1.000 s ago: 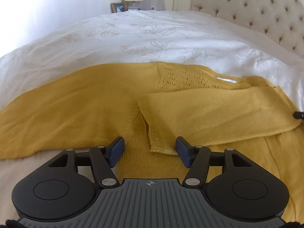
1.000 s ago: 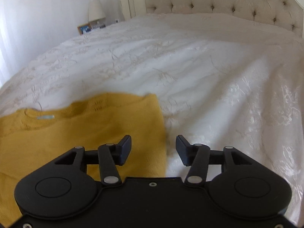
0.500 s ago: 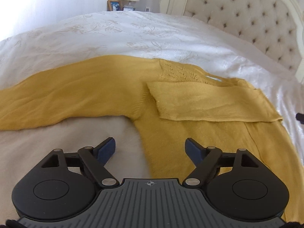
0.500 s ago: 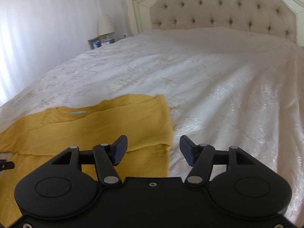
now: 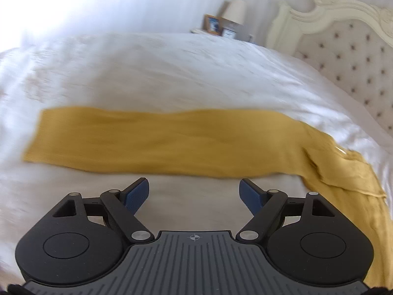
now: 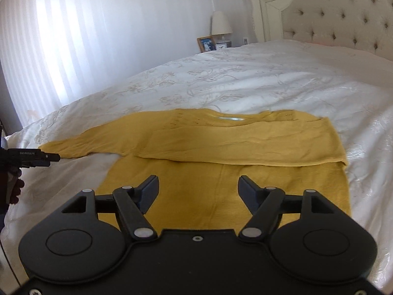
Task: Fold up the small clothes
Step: 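Reach the left gripper to the other sleeve cuff and grasp it, then lift the sleeve with the left gripper, lay it across the back, release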
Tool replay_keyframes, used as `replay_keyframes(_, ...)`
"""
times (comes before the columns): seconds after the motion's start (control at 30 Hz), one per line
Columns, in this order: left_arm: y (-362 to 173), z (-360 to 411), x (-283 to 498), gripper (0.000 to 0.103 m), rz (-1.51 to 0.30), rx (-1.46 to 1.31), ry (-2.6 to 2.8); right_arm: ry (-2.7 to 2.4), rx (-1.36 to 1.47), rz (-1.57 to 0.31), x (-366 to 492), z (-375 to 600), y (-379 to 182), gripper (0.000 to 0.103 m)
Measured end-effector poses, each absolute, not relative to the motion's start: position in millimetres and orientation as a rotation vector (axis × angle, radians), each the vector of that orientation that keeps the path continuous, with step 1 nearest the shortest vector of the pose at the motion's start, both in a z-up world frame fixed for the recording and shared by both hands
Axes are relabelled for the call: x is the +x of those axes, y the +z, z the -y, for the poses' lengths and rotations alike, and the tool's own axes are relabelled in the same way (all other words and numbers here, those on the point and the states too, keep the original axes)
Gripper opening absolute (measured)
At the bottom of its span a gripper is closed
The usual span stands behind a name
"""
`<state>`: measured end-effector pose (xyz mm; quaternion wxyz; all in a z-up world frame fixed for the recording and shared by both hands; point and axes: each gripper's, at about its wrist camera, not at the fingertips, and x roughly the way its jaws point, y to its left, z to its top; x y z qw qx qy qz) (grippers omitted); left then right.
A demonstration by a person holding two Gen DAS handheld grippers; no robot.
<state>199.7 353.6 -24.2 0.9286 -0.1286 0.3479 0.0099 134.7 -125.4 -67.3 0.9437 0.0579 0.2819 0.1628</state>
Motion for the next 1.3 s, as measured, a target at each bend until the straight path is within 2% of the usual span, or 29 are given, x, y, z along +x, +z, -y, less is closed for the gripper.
replay_keyframes(0.27, -40.3, -439.0, 194.2, 0.080, -0.721, -0.443, 0.108, 0.409, 0.064, -0.574, 134.9, 74.2, -64.7, 0.074)
replay_keyframes(0.4, -51.5, -452.8, 194.2, 0.081, -0.718, -0.490, 0.100, 0.442, 0.045, -0.580, 135.5, 54.7, -66.5, 0.074)
replay_keyframes(0.53, -51.0, -460.7, 201.9, 0.090, -0.687, -0.480, 0.106, 0.458, 0.031, -0.597, 137.4, 44.8, -70.4, 0.074)
replay_keyframes(0.73, -54.0, -472.0, 220.9, 0.088, -0.626, -0.561, 0.159, 0.467, 0.005, -0.607, 136.6, 39.2, -72.5, 0.074)
replay_keyframes(0.8, -54.9, -477.8, 221.4, 0.074, -0.596, -0.622, 0.218, 0.468, 0.002, -0.609, 135.8, 40.4, -73.3, 0.074)
replay_keyframes(0.87, -54.6, -480.3, 222.1, 0.036, -0.611, -0.643, 0.281, 0.462, 0.005, -0.614, 136.4, 42.8, -74.3, 0.074)
replay_keyframes(0.9, -53.7, -480.5, 222.8, 0.025, -0.627, -0.632, 0.293, 0.460, 0.008, -0.616, 136.5, 45.3, -75.0, 0.074)
replay_keyframes(0.93, -51.9, -479.6, 223.4, 0.003, -0.638, -0.613, 0.292, 0.457, 0.012, -0.619, 136.6, 47.9, -76.0, 0.074)
replay_keyframes(1.13, -9.3, -446.2, 222.5, 0.004, -0.577, -0.496, 0.272, 0.436, 0.068, -0.621, 139.1, 71.5, -84.6, 0.074)
replay_keyframes(1.3, 46.5, -382.6, 240.9, 0.004, -0.538, -0.395, 0.156, 0.388, 0.105, -0.562, 145.8, 105.8, -92.0, 0.074)
